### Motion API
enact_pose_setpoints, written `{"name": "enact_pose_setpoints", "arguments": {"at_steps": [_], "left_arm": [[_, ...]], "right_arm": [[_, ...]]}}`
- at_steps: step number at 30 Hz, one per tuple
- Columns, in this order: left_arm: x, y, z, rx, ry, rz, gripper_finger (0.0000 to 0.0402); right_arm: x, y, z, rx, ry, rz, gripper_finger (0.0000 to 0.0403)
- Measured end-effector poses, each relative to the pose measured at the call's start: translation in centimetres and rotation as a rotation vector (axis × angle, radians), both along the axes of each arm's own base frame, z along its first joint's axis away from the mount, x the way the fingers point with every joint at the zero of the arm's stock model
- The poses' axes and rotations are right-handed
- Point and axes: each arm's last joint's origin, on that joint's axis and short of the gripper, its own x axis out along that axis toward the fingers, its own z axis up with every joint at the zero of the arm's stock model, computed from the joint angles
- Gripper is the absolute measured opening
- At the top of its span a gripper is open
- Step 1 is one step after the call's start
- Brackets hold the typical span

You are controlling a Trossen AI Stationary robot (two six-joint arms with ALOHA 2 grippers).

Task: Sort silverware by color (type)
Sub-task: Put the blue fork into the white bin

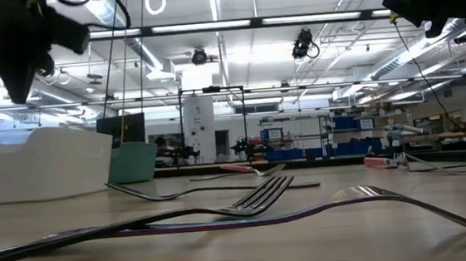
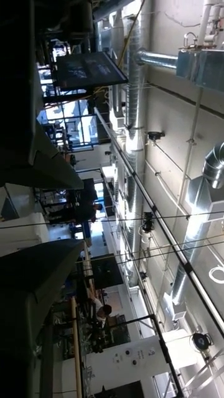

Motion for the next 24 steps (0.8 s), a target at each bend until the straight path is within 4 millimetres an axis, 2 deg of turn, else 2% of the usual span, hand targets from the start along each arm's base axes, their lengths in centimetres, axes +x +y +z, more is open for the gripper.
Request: {"name": "enact_pose_setpoints", "arguments": {"at_steps": [7,12,20,24], "left_arm": [[-0.7,0.0,-4.3,0.003,0.055,-0.022,0.0025],[-0.1,0.1,-6.6,0.003,-0.043,-0.073,0.0025],[0.5,1.1,-7.4,0.083,-0.129,-0.023,0.0027],[0.5,1.5,-7.4,0.09,-0.128,0.0,0.0048]], "right_arm": [[0.0,0.0,0.0,0.0,0.0,0.0,0.0149],[0.0,0.0,0.0,-0.002,0.0,-0.002,0.0149],[-0.1,0.0,0.1,-0.005,-0.011,-0.005,0.0149],[-0.1,0.0,0.1,-0.006,-0.01,-0.006,0.0149]]}}
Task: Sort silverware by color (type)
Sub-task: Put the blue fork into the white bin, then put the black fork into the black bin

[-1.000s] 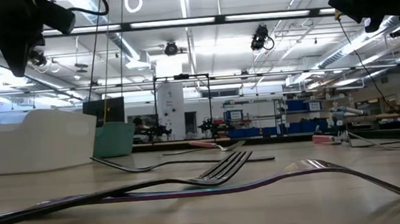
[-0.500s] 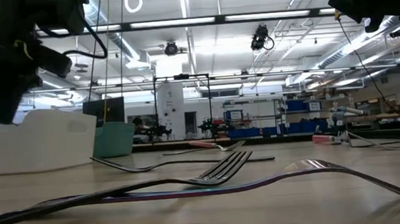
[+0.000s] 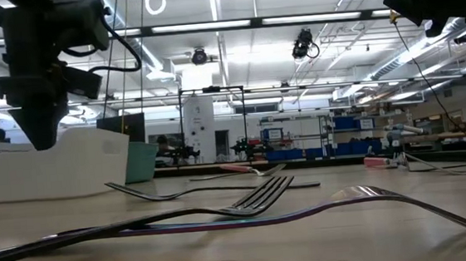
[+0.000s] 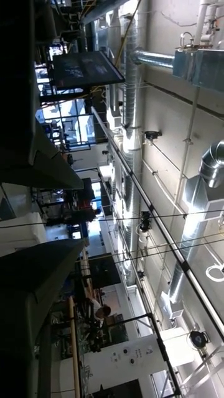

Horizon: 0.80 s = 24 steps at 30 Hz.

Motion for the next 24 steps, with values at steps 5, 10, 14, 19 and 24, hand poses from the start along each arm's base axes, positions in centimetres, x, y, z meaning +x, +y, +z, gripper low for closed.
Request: {"name": "enact_pose_setpoints", "arguments": {"at_steps": [5,10,14,19,24], "left_arm": [[0.2,0.2,0.0,0.004,-0.022,0.01,0.0086],[0.6,0.3,0.1,0.031,-0.064,0.013,0.0108],[0.9,0.3,0.4,0.031,-0.085,0.017,0.0109],[1.7,0.3,2.0,0.032,-0.139,0.01,0.0109],[2.7,0.4,4.6,0.039,-0.213,-0.008,0.0109]], "right_arm": [[0.0,0.0,0.0,0.0,0.0,0.0,0.0149],[0.0,0.0,0.0,0.0,0.0,0.0,0.0149],[0.0,0.0,0.0,0.013,-0.009,0.012,0.0149],[0.1,0.0,0.0,0.02,-0.021,0.041,0.0149],[0.1,0.1,0.0,0.018,-0.023,0.05,0.0149]]}}
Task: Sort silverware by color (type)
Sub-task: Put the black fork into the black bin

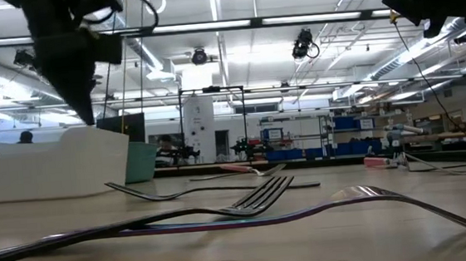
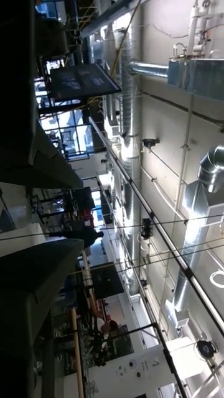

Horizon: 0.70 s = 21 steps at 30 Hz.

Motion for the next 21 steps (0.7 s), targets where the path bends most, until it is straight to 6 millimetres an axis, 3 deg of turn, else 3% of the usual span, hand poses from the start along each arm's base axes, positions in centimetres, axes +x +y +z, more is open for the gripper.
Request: {"name": "enact_pose_setpoints", "arguments": {"at_steps": [8,18,21], "left_arm": [[2.1,0.1,3.7,0.017,-0.242,-0.002,0.0109],[5.3,0.2,5.6,0.14,-0.56,-0.137,0.0109],[6.0,0.2,5.3,0.172,-0.572,-0.174,0.0109]], "right_arm": [[0.2,0.2,-0.2,-0.002,-0.003,0.082,0.0149],[0.4,0.4,-0.2,-0.002,-0.031,0.208,0.0149],[0.7,0.6,-0.3,0.023,-0.045,0.289,0.0149]]}}
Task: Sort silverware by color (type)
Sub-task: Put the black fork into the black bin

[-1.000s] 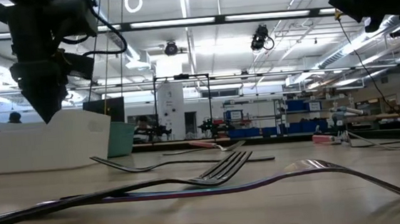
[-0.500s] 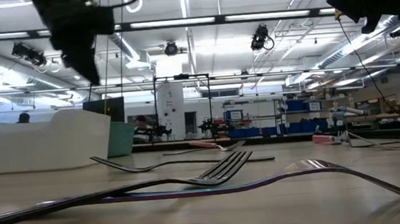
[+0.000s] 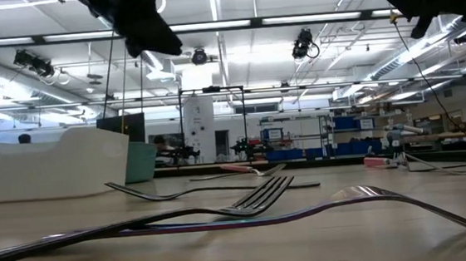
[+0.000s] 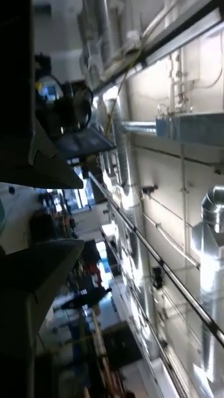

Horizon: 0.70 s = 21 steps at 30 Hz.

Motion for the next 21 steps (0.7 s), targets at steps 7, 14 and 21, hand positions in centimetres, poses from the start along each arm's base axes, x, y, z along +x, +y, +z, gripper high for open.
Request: {"name": "enact_pose_setpoints", "arguments": {"at_steps": [7,14,21], "left_arm": [[1.4,0.1,-1.3,0.029,0.033,-0.02,0.0109],[2.8,-0.5,-3.0,0.03,0.074,-0.047,0.0109],[2.2,-2.9,-3.6,-0.075,0.168,-0.245,0.0109]], "right_arm": [[1.2,0.6,1.2,-0.019,0.083,0.121,0.0149],[3.7,1.3,2.4,-0.088,0.255,0.092,0.0149],[5.8,1.6,3.8,-0.053,0.409,-0.048,0.0149]]}}
